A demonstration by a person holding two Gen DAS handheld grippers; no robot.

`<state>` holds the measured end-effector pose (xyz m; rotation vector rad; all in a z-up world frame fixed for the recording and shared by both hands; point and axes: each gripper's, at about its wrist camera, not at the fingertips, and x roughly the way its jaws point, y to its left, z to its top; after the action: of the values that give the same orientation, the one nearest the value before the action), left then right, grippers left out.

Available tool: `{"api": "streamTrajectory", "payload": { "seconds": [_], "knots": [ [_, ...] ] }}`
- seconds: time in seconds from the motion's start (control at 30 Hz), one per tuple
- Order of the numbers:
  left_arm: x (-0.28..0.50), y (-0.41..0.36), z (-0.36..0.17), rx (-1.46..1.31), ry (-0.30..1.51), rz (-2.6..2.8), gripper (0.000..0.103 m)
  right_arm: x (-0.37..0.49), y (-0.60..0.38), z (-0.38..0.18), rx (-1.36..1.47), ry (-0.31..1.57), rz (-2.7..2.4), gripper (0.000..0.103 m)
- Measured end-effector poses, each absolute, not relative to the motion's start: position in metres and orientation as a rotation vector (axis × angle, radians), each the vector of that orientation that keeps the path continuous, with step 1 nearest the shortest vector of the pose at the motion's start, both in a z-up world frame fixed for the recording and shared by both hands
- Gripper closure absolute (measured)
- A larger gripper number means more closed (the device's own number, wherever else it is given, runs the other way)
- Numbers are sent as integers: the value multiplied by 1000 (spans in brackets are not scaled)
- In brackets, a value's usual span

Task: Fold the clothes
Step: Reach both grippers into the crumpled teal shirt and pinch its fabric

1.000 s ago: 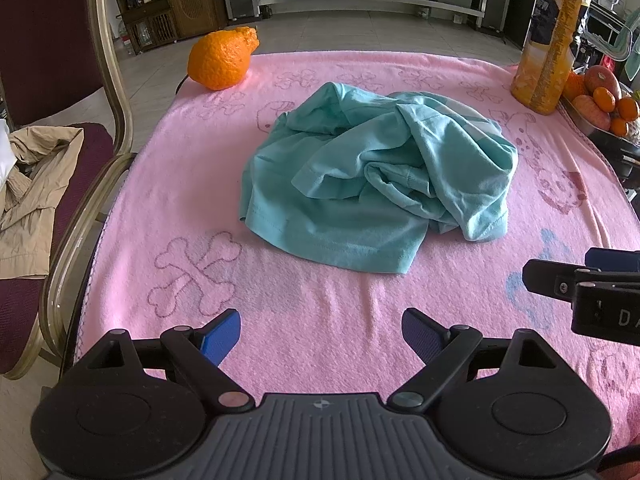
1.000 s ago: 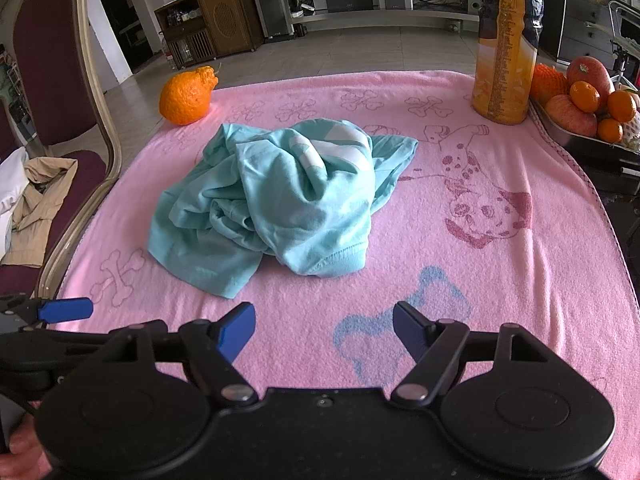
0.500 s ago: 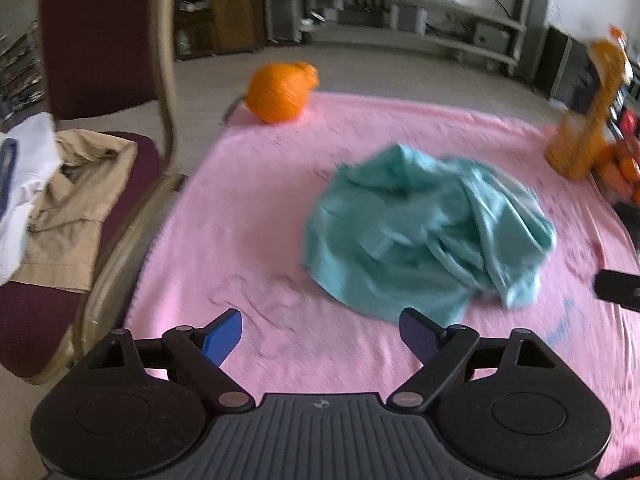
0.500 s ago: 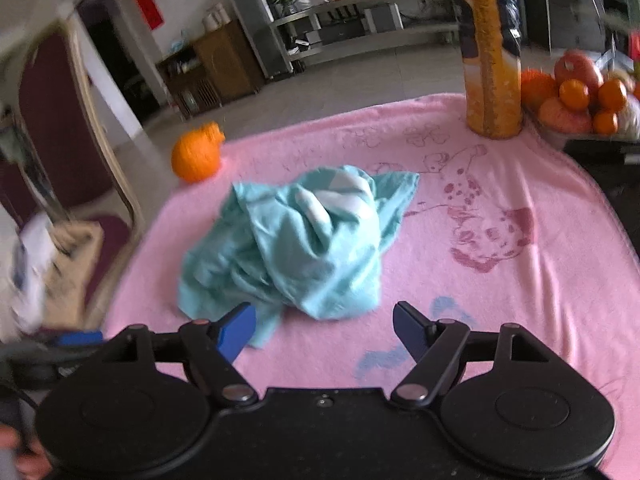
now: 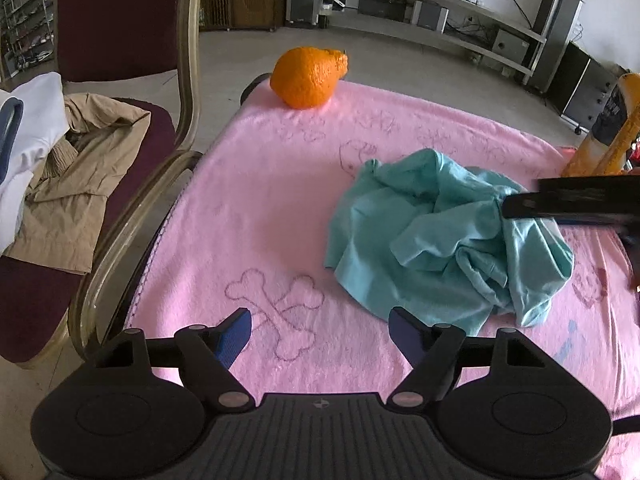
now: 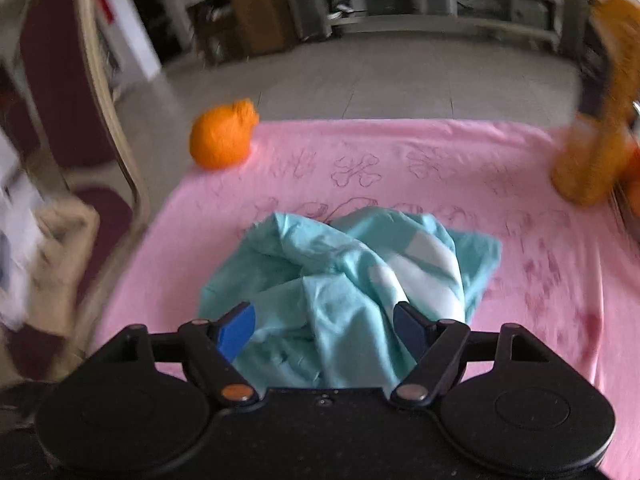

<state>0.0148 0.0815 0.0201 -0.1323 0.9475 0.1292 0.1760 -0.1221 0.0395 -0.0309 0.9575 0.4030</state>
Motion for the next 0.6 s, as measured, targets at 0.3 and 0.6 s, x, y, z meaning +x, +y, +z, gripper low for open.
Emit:
{"api": "streamTrajectory", "payload": {
  "seconds": [0.3,0.6],
  "knots": [
    [17,82,16,-92,952,132,27,187,-101,34,-117,933,385,99],
    [12,73,16,-78,930,72,27,149,-261,133,539,607,120,99]
  ]
}}
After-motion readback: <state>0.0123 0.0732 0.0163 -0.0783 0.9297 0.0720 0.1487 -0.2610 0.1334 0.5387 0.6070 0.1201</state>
